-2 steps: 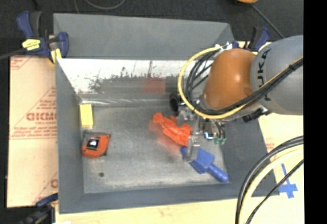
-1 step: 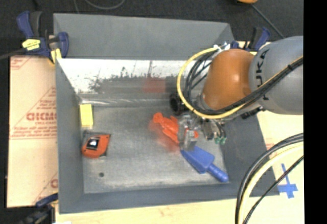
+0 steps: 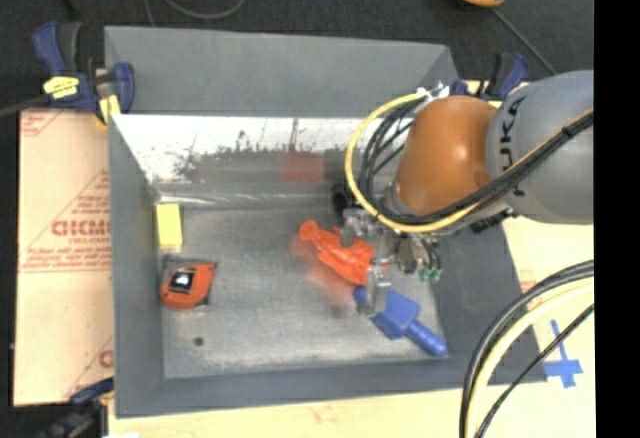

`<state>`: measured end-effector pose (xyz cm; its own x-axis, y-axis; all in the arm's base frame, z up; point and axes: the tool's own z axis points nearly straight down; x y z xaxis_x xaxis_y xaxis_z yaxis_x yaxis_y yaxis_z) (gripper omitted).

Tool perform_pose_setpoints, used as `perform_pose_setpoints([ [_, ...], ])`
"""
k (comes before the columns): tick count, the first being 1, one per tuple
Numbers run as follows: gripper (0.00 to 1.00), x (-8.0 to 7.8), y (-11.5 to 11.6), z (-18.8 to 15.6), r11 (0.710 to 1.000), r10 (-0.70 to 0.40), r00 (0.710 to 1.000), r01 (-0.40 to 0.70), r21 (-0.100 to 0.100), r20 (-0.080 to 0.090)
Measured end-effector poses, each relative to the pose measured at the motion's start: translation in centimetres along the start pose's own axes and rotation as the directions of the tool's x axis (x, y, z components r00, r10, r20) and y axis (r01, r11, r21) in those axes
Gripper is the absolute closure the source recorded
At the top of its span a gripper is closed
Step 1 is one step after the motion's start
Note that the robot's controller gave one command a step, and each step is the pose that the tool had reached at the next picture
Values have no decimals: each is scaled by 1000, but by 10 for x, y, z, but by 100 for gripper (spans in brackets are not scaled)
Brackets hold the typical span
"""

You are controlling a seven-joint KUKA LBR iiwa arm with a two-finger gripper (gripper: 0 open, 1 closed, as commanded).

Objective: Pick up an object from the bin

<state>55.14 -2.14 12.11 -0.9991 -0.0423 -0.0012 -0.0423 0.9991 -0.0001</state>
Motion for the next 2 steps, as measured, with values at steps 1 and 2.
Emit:
perform_pose_setpoints([
  [1, 0, 0, 0, 0, 1000, 0, 1000, 0, -1, 0],
  [2, 0, -1, 1, 6, 999, -49, 999, 49, 2, 1],
])
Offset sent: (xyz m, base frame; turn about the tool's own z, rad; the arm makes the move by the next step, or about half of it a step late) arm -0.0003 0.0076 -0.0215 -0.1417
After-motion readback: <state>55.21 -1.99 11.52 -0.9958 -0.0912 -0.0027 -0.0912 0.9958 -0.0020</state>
